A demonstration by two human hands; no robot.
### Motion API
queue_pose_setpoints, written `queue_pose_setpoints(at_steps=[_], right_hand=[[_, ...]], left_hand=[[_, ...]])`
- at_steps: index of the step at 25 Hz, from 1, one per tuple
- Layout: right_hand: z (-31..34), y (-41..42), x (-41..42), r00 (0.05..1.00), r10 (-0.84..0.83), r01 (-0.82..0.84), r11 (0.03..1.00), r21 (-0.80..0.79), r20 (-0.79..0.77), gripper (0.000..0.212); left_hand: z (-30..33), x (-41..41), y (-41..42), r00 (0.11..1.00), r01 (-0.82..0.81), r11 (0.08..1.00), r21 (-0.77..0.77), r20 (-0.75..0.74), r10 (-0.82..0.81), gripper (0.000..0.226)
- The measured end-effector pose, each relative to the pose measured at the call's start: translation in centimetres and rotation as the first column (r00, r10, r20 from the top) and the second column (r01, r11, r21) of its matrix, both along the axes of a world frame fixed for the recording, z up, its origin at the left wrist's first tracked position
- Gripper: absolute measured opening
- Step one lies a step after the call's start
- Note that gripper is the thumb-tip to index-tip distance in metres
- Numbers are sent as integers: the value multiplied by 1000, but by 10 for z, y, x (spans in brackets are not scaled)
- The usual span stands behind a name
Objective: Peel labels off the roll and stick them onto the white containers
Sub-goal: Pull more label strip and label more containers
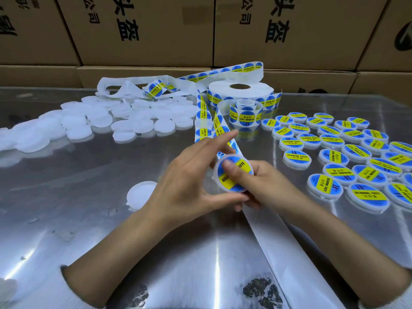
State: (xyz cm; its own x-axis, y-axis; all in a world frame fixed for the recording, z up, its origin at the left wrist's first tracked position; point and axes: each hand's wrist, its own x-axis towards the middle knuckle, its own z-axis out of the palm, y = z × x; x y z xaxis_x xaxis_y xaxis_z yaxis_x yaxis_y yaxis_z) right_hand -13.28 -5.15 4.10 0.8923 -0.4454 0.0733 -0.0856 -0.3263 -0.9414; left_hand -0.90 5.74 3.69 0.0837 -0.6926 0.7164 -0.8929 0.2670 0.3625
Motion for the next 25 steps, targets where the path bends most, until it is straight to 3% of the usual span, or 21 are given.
queue_pose_setpoints(at_steps=[3,5,8,11,15,17,22,25], right_hand=[[2,0,-1,991,-115,114,993,-7,-70,80],[1,-1,-1,979,-195,196,981,6,-66,81],[-3,-2,2,970,-240,243,968,70,-45,82],[-5,-3,5,957,-289,287,938,194,-17,83],[-5,-3,9,958,-286,251,878,408,26,72],[-4,-3,9,963,-268,223,856,467,32,66],[0,4,12,977,-198,146,882,447,73,48],[2,-3,11,956,-275,218,902,373,105,48]], left_hand=[[0,-4,0,1000,0,1000,22,20,0,83],[0,-7,0,1000,2,999,44,21,-3,80],[0,-10,-2,988,-11,993,119,153,-7,70],[0,-13,-3,985,-24,990,138,170,0,57],[-4,-15,-4,991,38,999,2,127,-38,31],[-6,-12,-3,987,65,996,-55,148,-57,33],[-5,-5,1,969,-23,983,-184,237,67,25],[-4,-1,3,949,-83,970,-229,277,147,14]])
